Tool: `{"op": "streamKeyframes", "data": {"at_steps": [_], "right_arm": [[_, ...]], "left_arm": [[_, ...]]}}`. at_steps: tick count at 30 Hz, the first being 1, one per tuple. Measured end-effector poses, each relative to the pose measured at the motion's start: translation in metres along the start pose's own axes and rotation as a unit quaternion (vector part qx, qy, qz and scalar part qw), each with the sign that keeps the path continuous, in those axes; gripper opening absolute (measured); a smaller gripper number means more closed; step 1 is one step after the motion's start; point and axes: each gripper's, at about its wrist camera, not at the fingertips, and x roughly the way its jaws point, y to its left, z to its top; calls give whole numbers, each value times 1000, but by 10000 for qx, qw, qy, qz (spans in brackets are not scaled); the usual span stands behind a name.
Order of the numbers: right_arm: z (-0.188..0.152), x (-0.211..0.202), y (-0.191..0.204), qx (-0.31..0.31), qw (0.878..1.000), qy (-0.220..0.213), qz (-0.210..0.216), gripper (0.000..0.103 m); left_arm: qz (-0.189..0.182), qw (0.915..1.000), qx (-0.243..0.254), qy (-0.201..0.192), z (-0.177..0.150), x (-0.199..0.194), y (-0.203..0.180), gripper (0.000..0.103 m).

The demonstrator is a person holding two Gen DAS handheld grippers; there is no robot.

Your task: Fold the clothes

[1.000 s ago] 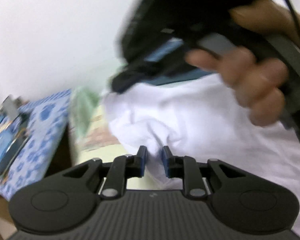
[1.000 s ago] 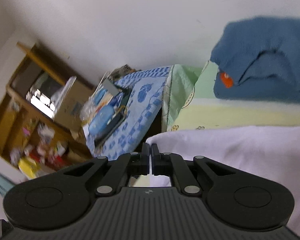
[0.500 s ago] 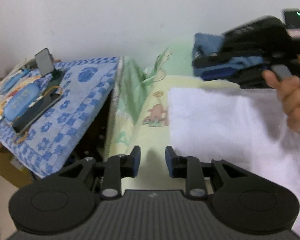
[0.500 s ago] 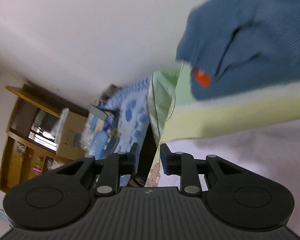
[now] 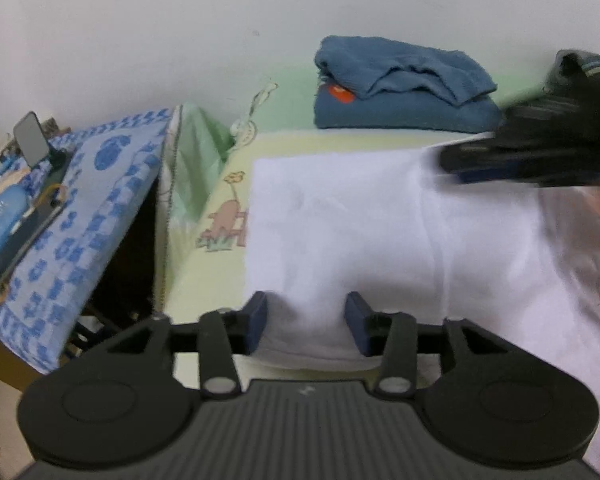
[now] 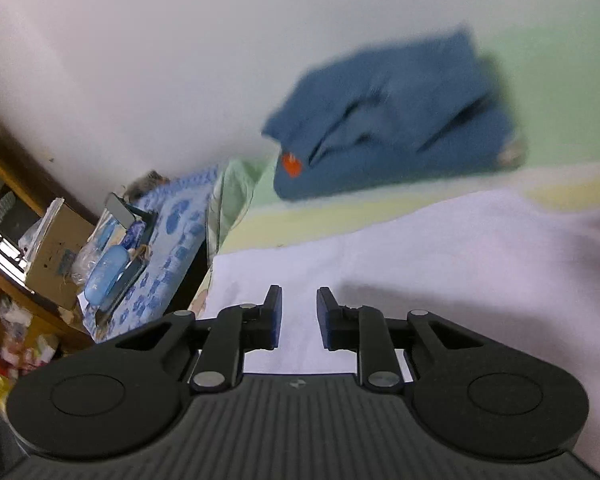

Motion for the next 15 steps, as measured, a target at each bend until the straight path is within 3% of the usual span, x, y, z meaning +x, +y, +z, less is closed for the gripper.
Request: {"op": "streamKeyframes", "data": {"at_steps": [2, 4, 6, 7, 9, 13, 15], "right_arm": [[-18, -46, -18, -51, 9986, -377, -375, 24], [-34, -94, -45, -1, 9935, -693, -902, 35], [-46, -145, -83, 219, 9828, -970, -1553, 35], [-52, -169, -103, 361, 9751, -1090, -1899, 36], [-59, -215, -141, 712, 9543, -1349, -2571, 38], [-64, -283, -211, 1373, 9010, -1479, -3839, 39], [-67, -299, -234, 1527, 8995, -1398, -3848, 37]], "left_arm": [[41, 10000, 31, -5, 2, -2, 2, 51], [32, 10000, 64, -48, 6, -9, -1, 51], [62, 9997, 194, -119, 9, -17, -12, 58], [52, 9995, 257, -154, 10, -21, -18, 68], [-15, 9994, 310, -183, 10, -27, -34, 76], [-252, 9994, 208, -124, 10, -36, -72, 75], [-330, 9992, 188, -76, 11, -39, -93, 75]]}}
